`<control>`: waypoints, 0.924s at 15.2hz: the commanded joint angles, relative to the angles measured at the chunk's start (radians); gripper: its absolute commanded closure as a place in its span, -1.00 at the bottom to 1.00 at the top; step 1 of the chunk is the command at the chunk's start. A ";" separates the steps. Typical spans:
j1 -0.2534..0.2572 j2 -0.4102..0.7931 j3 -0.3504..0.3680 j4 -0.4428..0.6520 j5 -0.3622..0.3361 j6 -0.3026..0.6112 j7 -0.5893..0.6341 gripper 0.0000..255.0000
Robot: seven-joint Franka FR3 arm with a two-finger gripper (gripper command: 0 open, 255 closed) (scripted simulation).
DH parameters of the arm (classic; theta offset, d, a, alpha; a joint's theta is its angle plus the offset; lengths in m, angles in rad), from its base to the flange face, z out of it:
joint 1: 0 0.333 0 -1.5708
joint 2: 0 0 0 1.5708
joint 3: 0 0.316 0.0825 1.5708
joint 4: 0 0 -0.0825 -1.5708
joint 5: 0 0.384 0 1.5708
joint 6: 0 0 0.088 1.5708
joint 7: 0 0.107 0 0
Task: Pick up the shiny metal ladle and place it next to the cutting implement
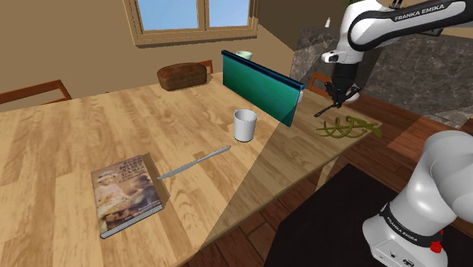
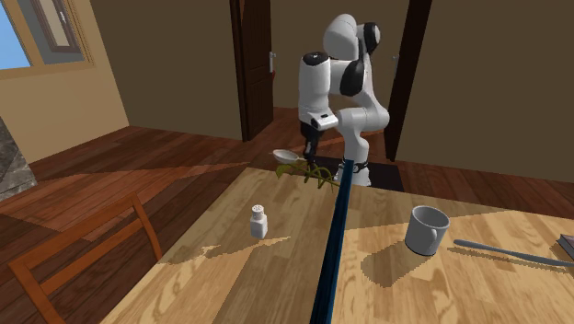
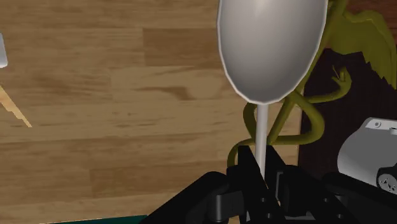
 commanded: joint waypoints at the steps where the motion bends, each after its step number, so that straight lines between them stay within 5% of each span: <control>1: 0.009 -0.033 0.051 -0.036 0.009 -0.007 0.064 1.00; 14: 0.144 -0.066 0.300 -0.121 0.159 0.001 0.383 1.00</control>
